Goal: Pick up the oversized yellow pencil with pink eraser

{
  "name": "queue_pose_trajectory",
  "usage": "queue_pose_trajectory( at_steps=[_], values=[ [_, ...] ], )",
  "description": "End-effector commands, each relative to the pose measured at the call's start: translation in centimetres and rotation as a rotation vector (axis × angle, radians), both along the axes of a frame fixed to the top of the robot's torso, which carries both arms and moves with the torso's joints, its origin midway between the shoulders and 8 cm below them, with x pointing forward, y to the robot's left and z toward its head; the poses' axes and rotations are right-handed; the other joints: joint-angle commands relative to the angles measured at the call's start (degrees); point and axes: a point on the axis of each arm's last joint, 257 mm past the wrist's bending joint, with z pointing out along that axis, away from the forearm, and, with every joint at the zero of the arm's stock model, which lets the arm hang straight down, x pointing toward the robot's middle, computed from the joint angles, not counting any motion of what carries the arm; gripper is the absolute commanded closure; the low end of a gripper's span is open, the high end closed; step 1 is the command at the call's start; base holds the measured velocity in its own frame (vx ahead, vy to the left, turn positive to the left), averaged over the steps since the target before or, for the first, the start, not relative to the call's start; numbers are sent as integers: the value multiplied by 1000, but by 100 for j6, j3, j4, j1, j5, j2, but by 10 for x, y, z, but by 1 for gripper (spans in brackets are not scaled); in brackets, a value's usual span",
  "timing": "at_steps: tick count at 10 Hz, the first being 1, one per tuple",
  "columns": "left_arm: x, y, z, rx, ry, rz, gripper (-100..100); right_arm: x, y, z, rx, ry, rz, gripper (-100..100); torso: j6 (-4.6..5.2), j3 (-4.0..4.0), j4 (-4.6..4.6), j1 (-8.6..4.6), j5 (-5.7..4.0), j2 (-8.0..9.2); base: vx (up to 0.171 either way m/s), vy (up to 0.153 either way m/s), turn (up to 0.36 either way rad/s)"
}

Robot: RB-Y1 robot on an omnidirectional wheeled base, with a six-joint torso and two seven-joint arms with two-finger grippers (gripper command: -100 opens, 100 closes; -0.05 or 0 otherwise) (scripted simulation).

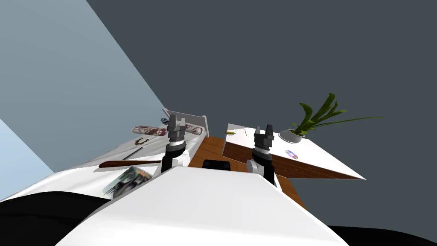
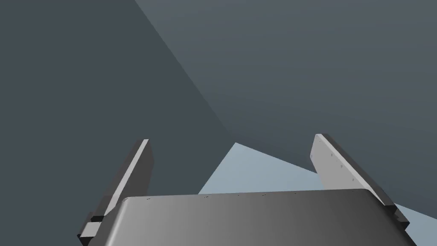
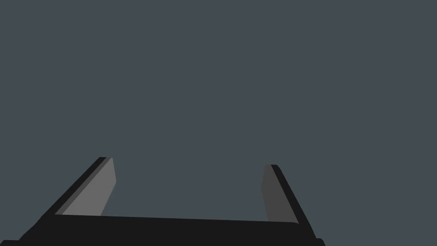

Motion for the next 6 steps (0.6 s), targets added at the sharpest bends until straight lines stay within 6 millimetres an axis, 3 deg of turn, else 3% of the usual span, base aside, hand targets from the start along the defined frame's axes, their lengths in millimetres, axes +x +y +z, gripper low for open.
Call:
queue_pose_trajectory(
  at_steps=[1, 3, 6],
  values=[
    [0, 0, 0, 0, 0, 0, 0, 4, 4, -6, -37, 20, 8, -100, 0, 0, 0, 0, 0, 0, -32, 16, 63],
    [0, 0, 0, 0, 0, 0, 0, 12, 10, -19, -109, 63, 18, -100, -2, 14, 5, 8, 2, 25, -107, 26, 128],
    [0, 0, 0, 0, 0, 0, 0, 28, 21, -54, -260, 156, 30, -100, -2, 34, 13, 18, 4, 60, -163, 61, 168]
  ],
)
